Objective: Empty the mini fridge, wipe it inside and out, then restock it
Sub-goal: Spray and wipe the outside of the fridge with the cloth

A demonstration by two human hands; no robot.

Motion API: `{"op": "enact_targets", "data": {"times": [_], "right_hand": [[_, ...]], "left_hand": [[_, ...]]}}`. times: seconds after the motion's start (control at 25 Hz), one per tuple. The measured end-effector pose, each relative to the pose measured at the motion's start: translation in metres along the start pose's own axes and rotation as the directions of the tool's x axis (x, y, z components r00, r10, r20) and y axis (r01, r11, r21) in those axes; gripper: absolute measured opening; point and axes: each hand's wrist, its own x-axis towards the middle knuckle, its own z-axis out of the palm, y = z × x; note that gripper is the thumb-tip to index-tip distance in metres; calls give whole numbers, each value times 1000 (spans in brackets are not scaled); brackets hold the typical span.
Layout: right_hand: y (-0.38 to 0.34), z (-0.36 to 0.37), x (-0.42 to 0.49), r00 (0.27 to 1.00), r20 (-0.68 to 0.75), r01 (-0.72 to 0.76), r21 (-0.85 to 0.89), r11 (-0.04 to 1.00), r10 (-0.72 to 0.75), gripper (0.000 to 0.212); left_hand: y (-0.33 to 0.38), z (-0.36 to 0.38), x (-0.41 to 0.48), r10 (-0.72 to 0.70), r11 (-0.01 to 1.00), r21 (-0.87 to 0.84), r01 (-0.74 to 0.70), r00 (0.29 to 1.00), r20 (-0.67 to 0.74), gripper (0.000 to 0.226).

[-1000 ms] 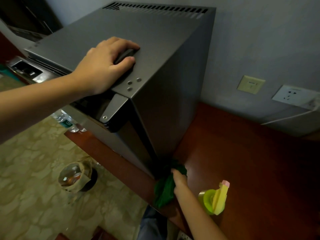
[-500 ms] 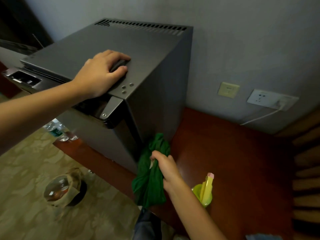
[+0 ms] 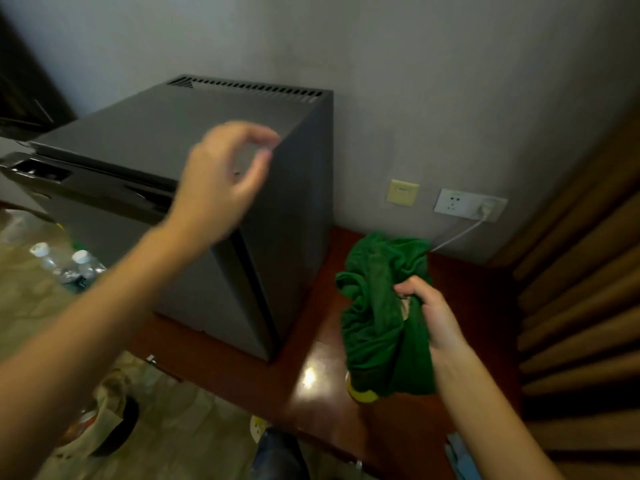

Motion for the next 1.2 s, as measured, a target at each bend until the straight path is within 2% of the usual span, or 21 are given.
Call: {"op": "enact_targets", "data": {"times": [0.08,0.12,0.16,0.24,0.28,0.36,0.44,0.52,0.56,0.64,0.72,0.84,1.0,1.12,1.2], "right_hand": [[-5,-23,-12,994,-96,47,29,998,-44,36],[-7,-33,-18,989,-140,52,28,998,-48,36],[-7,-41,-26,983,-179,52,25,998,-47,31],[-7,-57,-37,967,-253,34,1,999,-33,33],[-6,-63,-43,959,-282,27,-10,1000,-29,33],[-5,-70,-52,941,-338,21,-20,1000,-27,32],[-1,-75,-59,923,-385,11,-24,1000,-20,33],[2,-76,-64,909,-415,17,-22,1000,-25,30],[4,-76,-65,910,-413,18,-21,1000,-25,28],[6,-71,-66,915,-403,-1,-22,1000,-8,27],[9,-67,-64,923,-384,-19,-23,1000,9,27],[12,-59,-55,933,-361,-37,-86,996,3,30],[12,-12,-20,939,-336,-4,-239,971,-79,24],[7,65,12,941,-237,148,-347,926,-240,7],[1,119,29,920,-104,295,-448,844,-377,12]], "left_hand": [[31,53,-57,70,979,-198,-43,989,130,20],[37,84,-88,58,964,-265,12,966,254,22],[37,114,-119,-2,944,-300,134,915,403,29],[25,162,-169,-138,876,-259,407,726,674,51],[18,181,-188,-176,841,-209,498,619,766,61],[7,208,-215,-202,819,-98,566,444,873,82],[1,228,-234,-204,789,-79,610,381,902,108],[1,243,-243,-216,725,-121,678,390,895,124],[4,250,-248,-219,678,-168,716,414,884,124],[15,262,-257,-262,610,-225,760,461,848,104],[26,265,-257,-291,622,-257,739,523,801,81],[31,252,-256,-303,627,-297,720,577,759,71],[23,173,-244,-375,586,-427,689,698,611,62],[8,90,-226,-452,556,-500,664,747,488,54],[0,35,-211,-511,539,-537,649,759,403,47]]}}
